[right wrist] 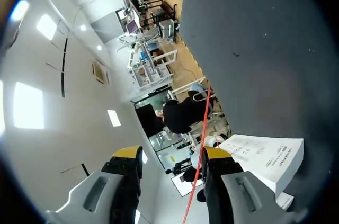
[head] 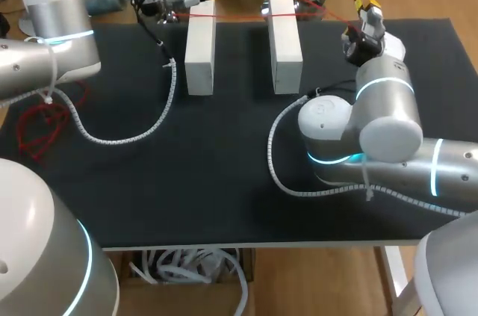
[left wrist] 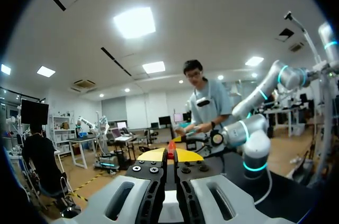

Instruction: Grab the tape and strap the tape.

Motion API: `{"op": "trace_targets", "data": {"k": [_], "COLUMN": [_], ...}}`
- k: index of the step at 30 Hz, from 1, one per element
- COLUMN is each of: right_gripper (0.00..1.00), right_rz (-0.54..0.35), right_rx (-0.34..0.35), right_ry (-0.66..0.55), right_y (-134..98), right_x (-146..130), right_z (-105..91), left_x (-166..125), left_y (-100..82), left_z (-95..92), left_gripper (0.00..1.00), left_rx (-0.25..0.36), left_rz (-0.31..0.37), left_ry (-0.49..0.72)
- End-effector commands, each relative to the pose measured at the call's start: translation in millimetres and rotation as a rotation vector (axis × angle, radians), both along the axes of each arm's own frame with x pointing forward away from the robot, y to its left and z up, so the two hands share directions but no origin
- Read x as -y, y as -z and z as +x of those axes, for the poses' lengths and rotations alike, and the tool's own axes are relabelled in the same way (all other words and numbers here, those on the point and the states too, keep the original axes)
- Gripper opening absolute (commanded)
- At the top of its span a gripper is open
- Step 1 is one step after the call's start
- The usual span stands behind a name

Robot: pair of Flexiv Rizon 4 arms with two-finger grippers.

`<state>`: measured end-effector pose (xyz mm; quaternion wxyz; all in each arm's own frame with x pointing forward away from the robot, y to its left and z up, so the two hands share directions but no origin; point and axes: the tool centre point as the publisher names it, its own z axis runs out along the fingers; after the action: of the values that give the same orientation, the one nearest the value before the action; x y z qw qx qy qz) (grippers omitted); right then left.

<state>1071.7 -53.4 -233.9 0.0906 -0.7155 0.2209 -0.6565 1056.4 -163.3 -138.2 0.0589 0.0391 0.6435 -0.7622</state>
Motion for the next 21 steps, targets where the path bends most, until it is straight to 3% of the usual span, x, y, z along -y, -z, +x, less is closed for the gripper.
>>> {"op": "trace_targets", "data": {"k": [1,21], "right_gripper": [0.46,0.38], "right_rz": [-0.002,-0.017], "right_rx": [-0.008,-0.002], "right_ry": [-0.015,-0.017], "right_y": [-2.5,-1.3], "right_x": [5.4,6.8], "right_z": [-6.0,-7.8], "left_x": [-0.3,-0.3], "left_y": [0.1,0.1], "left_z": [0.6,0.6], "left_gripper": [0.00,0.00], "left_rx": [0.000,0.000], "left_rz": [0.000,0.000], "left_ry": [0.002,0.002]}}
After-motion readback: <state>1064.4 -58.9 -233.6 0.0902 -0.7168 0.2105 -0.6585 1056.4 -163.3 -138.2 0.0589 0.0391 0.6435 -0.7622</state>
